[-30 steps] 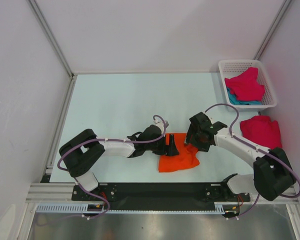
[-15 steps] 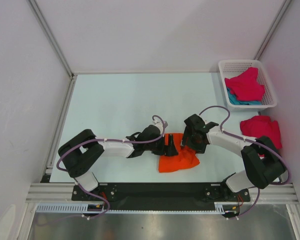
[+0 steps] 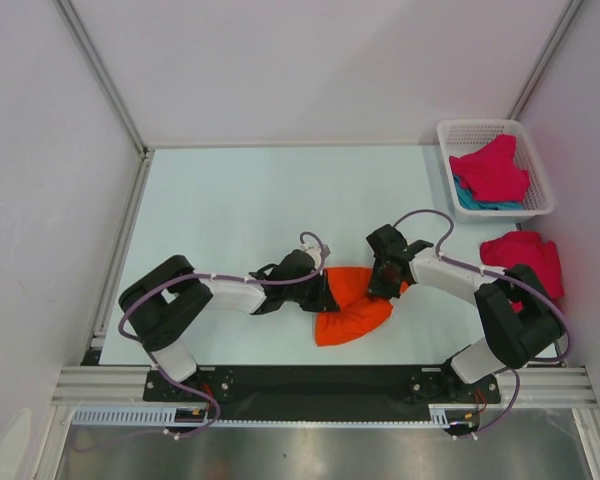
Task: Fold and stack the t-shirts
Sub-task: Put the neatly folded tshirt into the corner of the board with the right arm
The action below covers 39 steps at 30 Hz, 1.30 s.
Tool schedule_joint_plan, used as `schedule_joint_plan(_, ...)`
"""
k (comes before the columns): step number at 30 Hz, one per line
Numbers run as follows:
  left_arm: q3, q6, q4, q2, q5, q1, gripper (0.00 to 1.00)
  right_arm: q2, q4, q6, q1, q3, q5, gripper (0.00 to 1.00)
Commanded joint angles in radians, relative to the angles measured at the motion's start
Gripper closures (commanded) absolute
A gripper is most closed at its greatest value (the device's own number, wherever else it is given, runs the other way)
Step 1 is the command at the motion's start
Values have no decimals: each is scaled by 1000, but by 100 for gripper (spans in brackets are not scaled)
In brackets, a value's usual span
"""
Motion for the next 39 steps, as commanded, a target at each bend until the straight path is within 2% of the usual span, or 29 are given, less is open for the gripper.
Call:
schedule_joint_plan(1,35,10,-91,86,21,1,100,21,35,-12,-27,-6,-14,100)
schedule_joint_plan(4,104,1,-92,150,51,1,100,-1,33,-24,-94,4,-51,100)
schedule_joint_plan(8,202,-39,-40,253,190,1,100,-30,13,-48,-202,39,-85,100)
schedule_joint_plan(15,448,-114,6,417,384,-19,100,-22,-125,-144,-380,211,-42,100)
schedule_joint_plan(22,668,-373,225,639,553,-52,100,19,-234,-222,-501,321,-31,100)
schedule_joint_plan(32,1091,-571,277,897,642,-131,98,44,-361,-289,-628,386,55,100)
schedule_joint_plan(33,1118,-590,277,913,653,-137,93,47,-367,-295,-638,398,58,100)
schedule_joint_plan(34,1138,-599,288,923,660,-144,73,50,-373,-303,-650,406,65,100)
schedule_joint_plan(36,1129,-620,316,934,667,-146,49,67,-386,-323,-679,416,81,100)
schedule_joint_plan(37,1110,-620,342,928,668,-140,24,71,-389,-329,-688,419,93,100)
schedule_joint_plan(38,1062,-617,351,911,665,-135,15,85,-396,-337,-705,422,98,100)
schedule_joint_plan(39,1034,-613,362,899,662,-128,13,90,-400,-351,-713,423,104,100)
